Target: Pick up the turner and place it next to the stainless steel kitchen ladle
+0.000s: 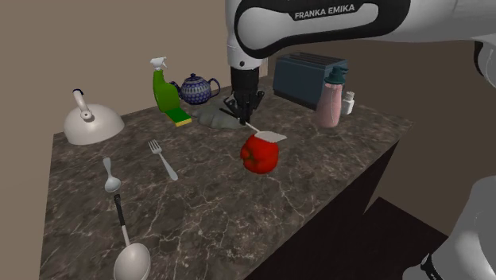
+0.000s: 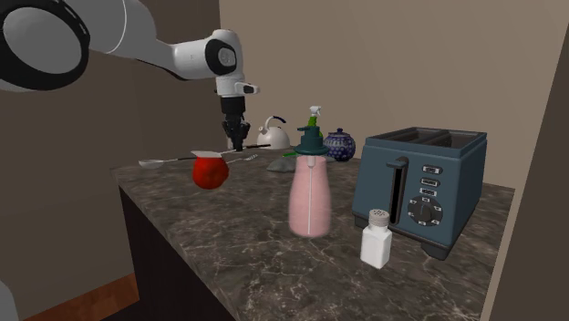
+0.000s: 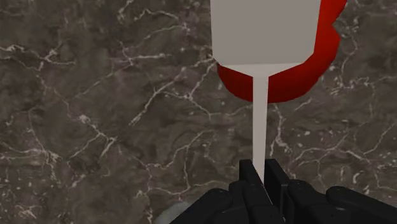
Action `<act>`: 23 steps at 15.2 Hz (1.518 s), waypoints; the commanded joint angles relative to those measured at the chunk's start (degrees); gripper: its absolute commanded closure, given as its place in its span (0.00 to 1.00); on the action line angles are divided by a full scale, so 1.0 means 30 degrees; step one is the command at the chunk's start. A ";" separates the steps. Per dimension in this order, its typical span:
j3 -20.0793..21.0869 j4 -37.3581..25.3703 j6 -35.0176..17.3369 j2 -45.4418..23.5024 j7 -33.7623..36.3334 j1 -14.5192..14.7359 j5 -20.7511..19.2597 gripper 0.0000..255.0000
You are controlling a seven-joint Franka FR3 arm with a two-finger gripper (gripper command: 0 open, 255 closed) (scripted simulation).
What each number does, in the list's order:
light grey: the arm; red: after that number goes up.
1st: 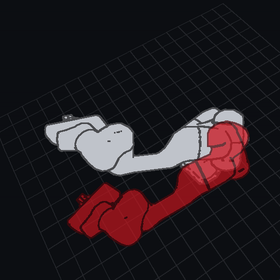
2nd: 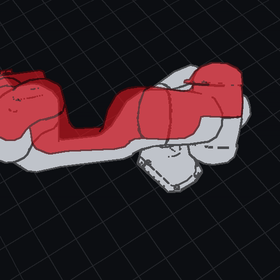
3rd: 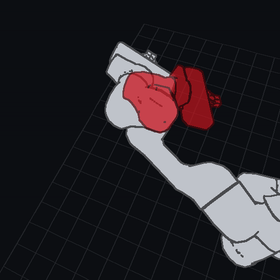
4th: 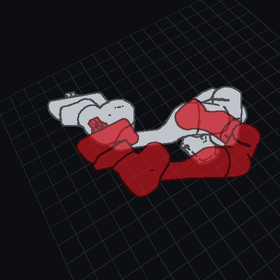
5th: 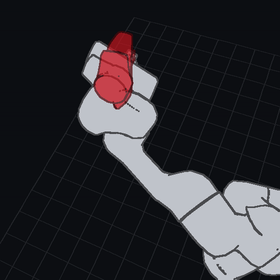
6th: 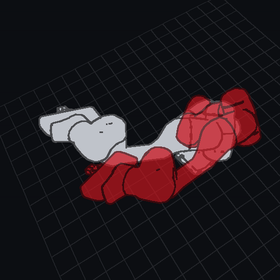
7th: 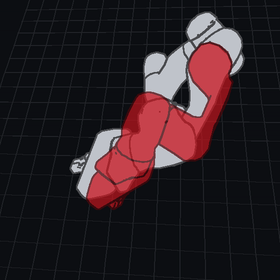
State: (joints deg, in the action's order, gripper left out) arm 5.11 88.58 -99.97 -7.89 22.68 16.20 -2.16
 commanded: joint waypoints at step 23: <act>0.1909 0.2684 -0.2954 -0.0474 0.4841 0.2629 -0.0673 1.00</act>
State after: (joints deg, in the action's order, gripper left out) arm 10.87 96.21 -108.22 -9.02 37.10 24.08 -4.09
